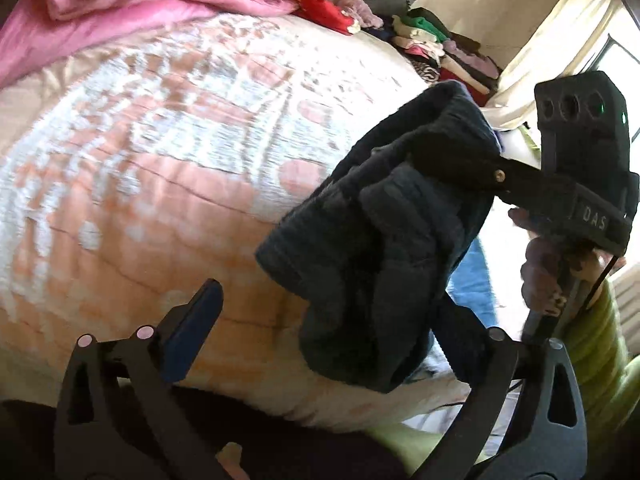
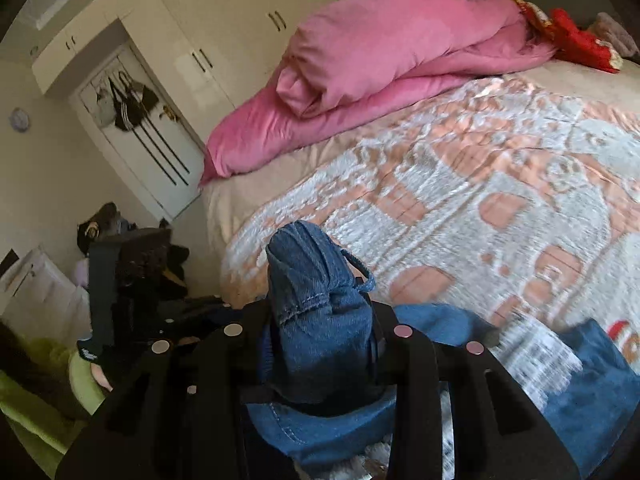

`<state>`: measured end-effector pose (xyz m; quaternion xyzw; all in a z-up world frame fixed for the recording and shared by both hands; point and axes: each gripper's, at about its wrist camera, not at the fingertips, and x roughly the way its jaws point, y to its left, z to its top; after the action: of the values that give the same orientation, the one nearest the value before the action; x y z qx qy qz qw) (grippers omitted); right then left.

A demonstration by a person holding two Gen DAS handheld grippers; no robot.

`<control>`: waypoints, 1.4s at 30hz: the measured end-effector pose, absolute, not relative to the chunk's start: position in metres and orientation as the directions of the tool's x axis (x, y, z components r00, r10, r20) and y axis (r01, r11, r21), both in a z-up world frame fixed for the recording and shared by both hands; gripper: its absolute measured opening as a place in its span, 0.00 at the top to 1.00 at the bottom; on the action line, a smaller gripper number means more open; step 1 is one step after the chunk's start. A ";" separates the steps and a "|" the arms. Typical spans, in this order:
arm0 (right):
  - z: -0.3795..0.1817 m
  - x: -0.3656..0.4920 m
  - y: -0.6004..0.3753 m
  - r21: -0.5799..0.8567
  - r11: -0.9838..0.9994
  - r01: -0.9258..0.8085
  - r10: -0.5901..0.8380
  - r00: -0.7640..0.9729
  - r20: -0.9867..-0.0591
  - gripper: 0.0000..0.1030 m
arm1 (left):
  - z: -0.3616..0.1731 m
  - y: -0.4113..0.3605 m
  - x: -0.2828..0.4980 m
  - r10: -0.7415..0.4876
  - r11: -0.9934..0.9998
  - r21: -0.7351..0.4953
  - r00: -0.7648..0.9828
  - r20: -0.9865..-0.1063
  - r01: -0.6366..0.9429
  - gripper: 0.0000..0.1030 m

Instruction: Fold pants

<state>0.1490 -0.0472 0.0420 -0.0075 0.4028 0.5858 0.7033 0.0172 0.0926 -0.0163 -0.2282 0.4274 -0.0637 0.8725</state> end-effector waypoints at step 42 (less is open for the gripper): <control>-0.004 0.133 -0.192 0.509 0.598 -0.619 0.757 0.226 -0.613 0.66 | -0.030 -0.051 0.039 -0.502 0.864 -0.435 0.508 -0.700 0.254 0.17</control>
<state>0.1331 -0.1920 -0.0038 0.0785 0.4382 0.4415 0.7790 0.0390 -0.0507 -0.0297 -0.1397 0.4444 -0.2204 0.8570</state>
